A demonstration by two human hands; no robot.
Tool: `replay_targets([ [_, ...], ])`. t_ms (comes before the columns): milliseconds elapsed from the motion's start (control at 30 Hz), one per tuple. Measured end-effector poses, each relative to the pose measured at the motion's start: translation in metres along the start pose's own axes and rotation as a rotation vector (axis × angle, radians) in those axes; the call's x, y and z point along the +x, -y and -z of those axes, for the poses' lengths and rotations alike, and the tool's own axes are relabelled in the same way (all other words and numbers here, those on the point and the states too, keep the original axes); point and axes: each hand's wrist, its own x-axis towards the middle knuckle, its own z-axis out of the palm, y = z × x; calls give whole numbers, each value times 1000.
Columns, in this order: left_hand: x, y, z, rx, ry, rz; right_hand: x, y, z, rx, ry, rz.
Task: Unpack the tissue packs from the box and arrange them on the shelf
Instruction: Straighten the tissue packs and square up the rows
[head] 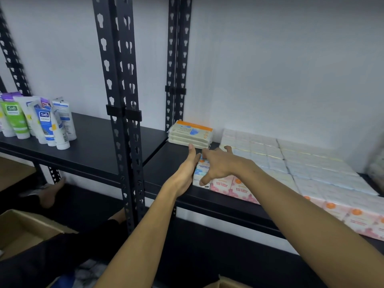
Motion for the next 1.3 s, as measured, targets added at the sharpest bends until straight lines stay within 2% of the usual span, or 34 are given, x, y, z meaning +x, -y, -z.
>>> replay_targets([
  [167, -2, 2, -2, 31, -18, 1, -2, 1, -2, -9, -16, -11],
  [333, -10, -8, -3, -35, 23, 42, -14, 5, 1, -66, -63, -4],
  [400, -17, -15, -6, -21, 31, 43, -25, 4, 3, -8, -131, -3],
  [467, -23, -17, -10, 94, -1, 2, -45, -4, 7, 113, -219, -26],
  [567, -25, -20, -13, 225, -75, -70, -85, -31, 9, 220, -314, -106],
  [667, -18, -19, -12, 246, -89, -55, -121, -73, 3, 196, -362, -242],
  [733, -10, -18, -13, 216, -72, -32, -137, -104, -4, 149, -362, -367],
  [800, -3, -13, -16, 191, -82, -6, -148, -126, -15, 117, -293, -470],
  [867, 1, -10, -17, 187, -99, 8, -152, -135, -30, 109, -240, -498],
  [1000, -5, -13, -18, 200, -87, -39, -152, -135, -41, 59, -301, -485],
  [1133, -13, -26, -25, 412, -115, -67, -151, -137, -40, 99, -281, -499],
  [1233, -16, -40, -49, 757, -158, -201, -153, -140, -30, 242, -258, -481],
  [1300, -14, -45, -75, 1002, -123, -318, -159, -145, -20, 359, -254, -465],
])
